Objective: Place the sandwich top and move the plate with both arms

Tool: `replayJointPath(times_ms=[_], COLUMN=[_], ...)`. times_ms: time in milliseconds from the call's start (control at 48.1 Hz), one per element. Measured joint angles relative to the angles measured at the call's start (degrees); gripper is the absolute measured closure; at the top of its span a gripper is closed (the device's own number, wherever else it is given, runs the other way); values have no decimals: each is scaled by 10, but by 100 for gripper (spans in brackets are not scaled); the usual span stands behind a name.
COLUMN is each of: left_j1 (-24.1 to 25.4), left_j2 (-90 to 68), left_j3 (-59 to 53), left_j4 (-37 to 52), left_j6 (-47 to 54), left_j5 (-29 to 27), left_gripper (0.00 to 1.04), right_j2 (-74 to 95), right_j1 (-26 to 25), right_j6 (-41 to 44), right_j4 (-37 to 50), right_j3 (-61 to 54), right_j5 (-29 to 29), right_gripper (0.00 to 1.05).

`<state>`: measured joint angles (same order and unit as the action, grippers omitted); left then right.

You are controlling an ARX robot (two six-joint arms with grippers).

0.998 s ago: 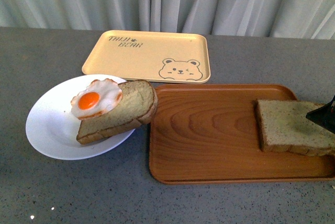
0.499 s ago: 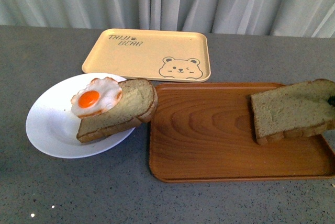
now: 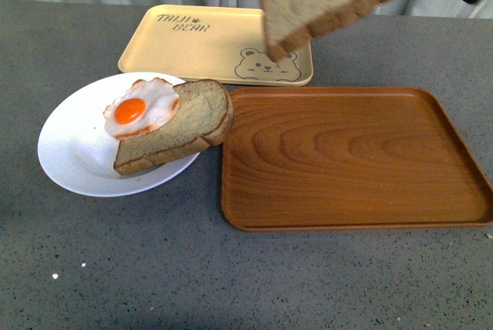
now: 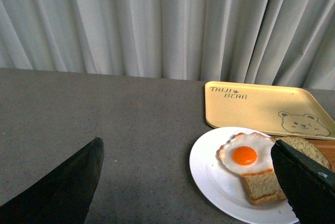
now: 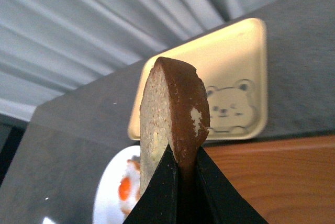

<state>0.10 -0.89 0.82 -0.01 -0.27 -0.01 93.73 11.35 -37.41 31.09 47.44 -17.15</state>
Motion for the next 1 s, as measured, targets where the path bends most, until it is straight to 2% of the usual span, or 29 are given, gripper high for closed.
replayJointPath(times_ms=[187, 333, 582, 894, 914, 998], left_j1=[0, 0, 0, 0, 0, 0], left_j2=[0, 0, 0, 0, 0, 0], left_j3=[0, 0, 0, 0, 0, 0], left_j4=[0, 0, 0, 0, 0, 0], left_j6=[0, 0, 0, 0, 0, 0], left_j5=[0, 0, 0, 0, 0, 0], left_gripper=[9, 9, 9, 9, 9, 9], right_j2=[104, 204, 292, 314, 314, 309], right_j1=[121, 171, 188, 193, 193, 191], right_j6=[-12, -17, -23, -22, -22, -21], right_j4=[9, 3, -5, -5, -4, 3], right_j3=[116, 190, 218, 211, 210, 193], right_j5=[22, 37, 52, 51, 51, 52], right_gripper=[102, 102, 102, 102, 101, 82])
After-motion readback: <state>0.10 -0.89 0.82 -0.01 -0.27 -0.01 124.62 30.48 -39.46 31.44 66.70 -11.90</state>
